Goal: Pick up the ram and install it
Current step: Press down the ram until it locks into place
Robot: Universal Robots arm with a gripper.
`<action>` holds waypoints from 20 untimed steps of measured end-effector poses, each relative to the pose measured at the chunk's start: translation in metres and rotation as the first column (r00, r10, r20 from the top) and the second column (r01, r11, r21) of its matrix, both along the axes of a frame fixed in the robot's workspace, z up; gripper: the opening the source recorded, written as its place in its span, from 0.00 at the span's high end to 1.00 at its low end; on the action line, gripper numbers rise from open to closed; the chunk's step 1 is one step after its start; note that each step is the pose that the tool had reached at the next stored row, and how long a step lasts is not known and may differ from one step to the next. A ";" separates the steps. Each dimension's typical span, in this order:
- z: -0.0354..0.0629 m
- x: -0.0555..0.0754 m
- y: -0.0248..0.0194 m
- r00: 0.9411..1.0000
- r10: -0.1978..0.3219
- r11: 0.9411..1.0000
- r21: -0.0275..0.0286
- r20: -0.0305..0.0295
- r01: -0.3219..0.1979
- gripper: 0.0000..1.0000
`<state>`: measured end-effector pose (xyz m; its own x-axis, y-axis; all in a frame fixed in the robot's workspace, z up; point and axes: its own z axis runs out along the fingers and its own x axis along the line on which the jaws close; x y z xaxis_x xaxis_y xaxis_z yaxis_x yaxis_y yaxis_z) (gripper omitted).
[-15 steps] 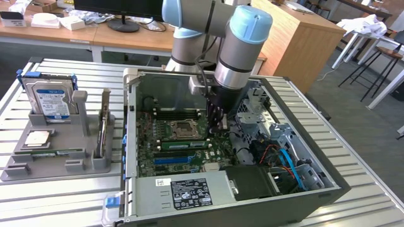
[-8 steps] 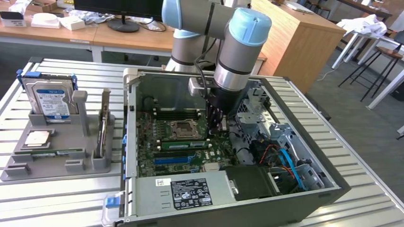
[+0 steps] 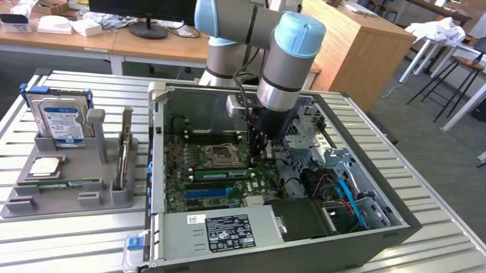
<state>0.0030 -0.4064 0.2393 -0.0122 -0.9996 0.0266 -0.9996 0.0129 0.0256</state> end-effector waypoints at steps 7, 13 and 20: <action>-0.0003 0.000 0.0030 1.000 0.000 1.000 0.000 0.000 0.000 0.90; -0.0019 0.000 0.0031 1.000 0.000 1.000 0.000 0.000 0.000 0.90; -0.0063 0.000 0.0030 1.000 0.000 1.000 0.000 0.000 0.000 0.90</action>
<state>0.0030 -0.4034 0.2330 -0.0123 -0.9996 0.0266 -0.9996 0.0129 0.0256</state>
